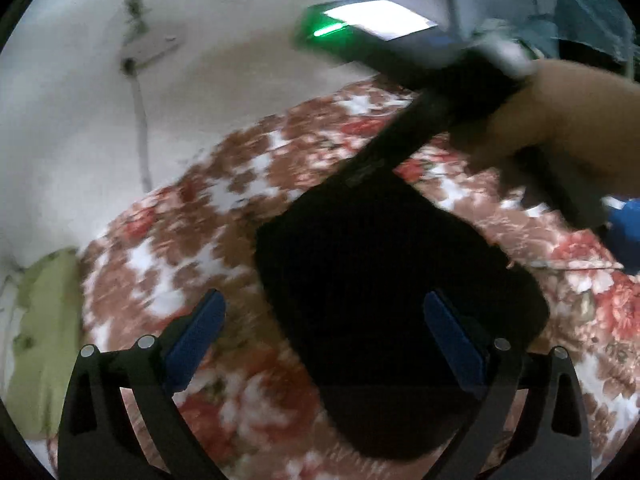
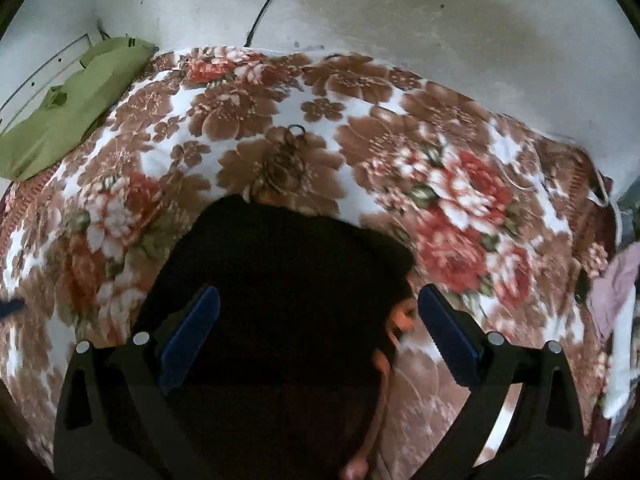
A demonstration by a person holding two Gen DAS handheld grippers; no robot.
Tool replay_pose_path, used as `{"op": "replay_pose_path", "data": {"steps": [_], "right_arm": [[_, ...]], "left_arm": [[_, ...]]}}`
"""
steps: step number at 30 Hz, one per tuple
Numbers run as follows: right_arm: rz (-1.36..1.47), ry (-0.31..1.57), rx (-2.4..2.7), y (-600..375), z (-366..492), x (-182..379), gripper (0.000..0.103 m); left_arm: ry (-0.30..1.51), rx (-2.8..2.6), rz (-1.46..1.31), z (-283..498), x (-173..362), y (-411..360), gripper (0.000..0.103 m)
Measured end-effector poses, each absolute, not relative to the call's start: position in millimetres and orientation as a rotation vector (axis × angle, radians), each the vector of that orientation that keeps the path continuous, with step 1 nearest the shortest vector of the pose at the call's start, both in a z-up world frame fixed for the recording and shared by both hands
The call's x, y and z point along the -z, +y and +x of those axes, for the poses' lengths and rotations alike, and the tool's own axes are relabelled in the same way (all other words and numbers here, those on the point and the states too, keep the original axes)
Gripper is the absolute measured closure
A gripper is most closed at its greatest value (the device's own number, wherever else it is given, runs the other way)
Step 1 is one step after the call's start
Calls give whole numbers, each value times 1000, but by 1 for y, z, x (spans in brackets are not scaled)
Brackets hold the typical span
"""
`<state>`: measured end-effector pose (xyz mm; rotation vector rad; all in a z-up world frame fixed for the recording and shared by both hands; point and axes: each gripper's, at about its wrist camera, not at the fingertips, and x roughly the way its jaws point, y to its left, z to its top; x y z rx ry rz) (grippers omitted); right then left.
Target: Fold large clothes
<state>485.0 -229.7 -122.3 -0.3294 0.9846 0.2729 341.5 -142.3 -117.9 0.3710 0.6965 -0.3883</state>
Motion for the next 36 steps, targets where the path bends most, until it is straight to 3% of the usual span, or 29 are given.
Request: {"op": "replay_pose_path", "data": {"steps": [8, 17, 26, 36], "right_arm": [[-278, 1094, -296, -263, 527, 192, 5], [-200, 1098, -284, -318, 531, 211, 5], [-198, 1068, -173, -354, 501, 187, 5], [-211, 957, -163, -354, 382, 104, 5]], "left_arm": [[856, 456, 293, 342, 188, -176, 6], [836, 392, 294, 319, 203, -169, 6], [924, 346, 233, 291, 192, -146, 5], [822, 241, 81, 254, 109, -133, 5]]}}
